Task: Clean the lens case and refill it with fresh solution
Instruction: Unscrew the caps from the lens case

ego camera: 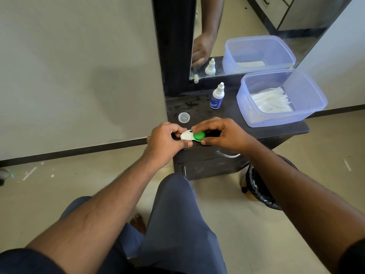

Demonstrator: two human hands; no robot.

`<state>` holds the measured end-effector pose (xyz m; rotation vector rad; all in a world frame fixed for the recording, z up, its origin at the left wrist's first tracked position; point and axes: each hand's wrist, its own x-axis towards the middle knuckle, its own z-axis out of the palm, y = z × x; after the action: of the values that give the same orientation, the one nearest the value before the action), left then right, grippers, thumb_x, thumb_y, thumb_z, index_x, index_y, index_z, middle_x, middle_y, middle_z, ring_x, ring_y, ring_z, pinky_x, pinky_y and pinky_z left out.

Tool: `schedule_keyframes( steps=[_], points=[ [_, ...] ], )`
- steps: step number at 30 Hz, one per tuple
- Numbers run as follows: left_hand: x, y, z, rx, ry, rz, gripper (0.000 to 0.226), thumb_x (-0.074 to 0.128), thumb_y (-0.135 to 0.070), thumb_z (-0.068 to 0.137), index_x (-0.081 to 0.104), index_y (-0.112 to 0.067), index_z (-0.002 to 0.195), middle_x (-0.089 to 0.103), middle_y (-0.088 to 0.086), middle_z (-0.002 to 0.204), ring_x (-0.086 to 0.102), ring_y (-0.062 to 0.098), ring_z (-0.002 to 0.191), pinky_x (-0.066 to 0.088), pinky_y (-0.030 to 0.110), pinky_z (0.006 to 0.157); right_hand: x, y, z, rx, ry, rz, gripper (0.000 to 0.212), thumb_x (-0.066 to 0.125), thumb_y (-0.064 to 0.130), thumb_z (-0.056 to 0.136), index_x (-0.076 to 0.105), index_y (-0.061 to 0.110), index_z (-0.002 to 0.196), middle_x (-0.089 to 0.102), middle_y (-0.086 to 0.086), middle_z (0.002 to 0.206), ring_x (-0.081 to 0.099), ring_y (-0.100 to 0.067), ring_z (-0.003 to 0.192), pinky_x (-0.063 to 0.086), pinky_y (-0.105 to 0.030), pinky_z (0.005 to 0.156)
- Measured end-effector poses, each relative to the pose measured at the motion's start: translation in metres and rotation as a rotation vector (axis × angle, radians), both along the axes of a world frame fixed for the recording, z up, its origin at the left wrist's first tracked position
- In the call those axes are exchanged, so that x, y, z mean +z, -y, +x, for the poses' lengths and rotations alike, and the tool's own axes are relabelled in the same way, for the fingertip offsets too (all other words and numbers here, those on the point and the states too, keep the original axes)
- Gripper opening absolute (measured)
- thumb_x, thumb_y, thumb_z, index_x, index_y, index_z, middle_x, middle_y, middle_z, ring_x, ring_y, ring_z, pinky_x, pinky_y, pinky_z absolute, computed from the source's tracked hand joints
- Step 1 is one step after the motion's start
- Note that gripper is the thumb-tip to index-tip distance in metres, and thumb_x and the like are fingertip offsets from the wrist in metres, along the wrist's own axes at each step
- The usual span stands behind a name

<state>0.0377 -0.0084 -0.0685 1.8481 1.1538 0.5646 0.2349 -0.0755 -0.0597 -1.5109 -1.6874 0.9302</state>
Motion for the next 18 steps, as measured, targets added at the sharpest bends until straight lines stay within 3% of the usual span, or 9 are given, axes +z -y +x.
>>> schedule_keyframes(
  steps=[3,8,11,14,18],
  points=[
    [0.0002,0.0001,0.0001,0.001,0.000,0.000,0.042,0.083,-0.040,0.051,0.075,-0.029,0.091,0.065,-0.009,0.080,0.062,0.013,0.076,0.050,0.055,0.078,0.0025,-0.0015,-0.0002,0.028,-0.039,-0.030,0.041,0.077,-0.002,0.072,0.070,0.017,0.107,0.068,0.004,0.113,0.060,-0.006,0.108,0.048,-0.022,0.094],
    [0.0018,0.0003,-0.0001,0.005,-0.018,-0.001,0.037,0.088,-0.033,0.056,0.075,-0.028,0.090,0.065,-0.010,0.080,0.062,0.012,0.076,0.050,0.056,0.079,0.0046,-0.0006,-0.0009,-0.005,-0.159,-0.066,0.035,0.073,-0.008,0.075,0.072,0.017,0.099,0.069,0.002,0.112,0.063,-0.012,0.106,0.050,-0.029,0.095],
    [0.0029,-0.0005,0.0001,0.001,-0.026,-0.008,0.037,0.085,-0.039,0.053,0.075,-0.029,0.087,0.068,-0.009,0.082,0.064,0.013,0.078,0.051,0.054,0.079,0.0059,-0.0014,0.0006,0.032,-0.188,-0.094,0.037,0.068,-0.013,0.077,0.071,0.017,0.098,0.066,0.006,0.117,0.061,-0.009,0.111,0.048,-0.025,0.095],
    [0.0032,0.0002,0.0004,0.000,-0.026,-0.002,0.035,0.084,-0.040,0.053,0.074,-0.030,0.085,0.067,-0.008,0.080,0.063,0.014,0.076,0.050,0.056,0.078,0.0055,-0.0040,0.0002,0.054,-0.085,-0.096,0.038,0.076,-0.003,0.072,0.070,0.017,0.105,0.058,0.008,0.124,0.056,-0.005,0.115,0.045,-0.018,0.094],
    [0.0036,0.0008,0.0003,0.002,-0.026,-0.007,0.038,0.085,-0.038,0.054,0.075,-0.029,0.089,0.067,-0.008,0.082,0.063,0.014,0.078,0.050,0.055,0.079,-0.0020,-0.0020,-0.0039,-0.009,0.026,0.046,0.037,0.082,0.008,0.070,0.071,0.019,0.104,0.064,0.005,0.108,0.060,-0.009,0.102,0.049,-0.025,0.089]
  ],
)
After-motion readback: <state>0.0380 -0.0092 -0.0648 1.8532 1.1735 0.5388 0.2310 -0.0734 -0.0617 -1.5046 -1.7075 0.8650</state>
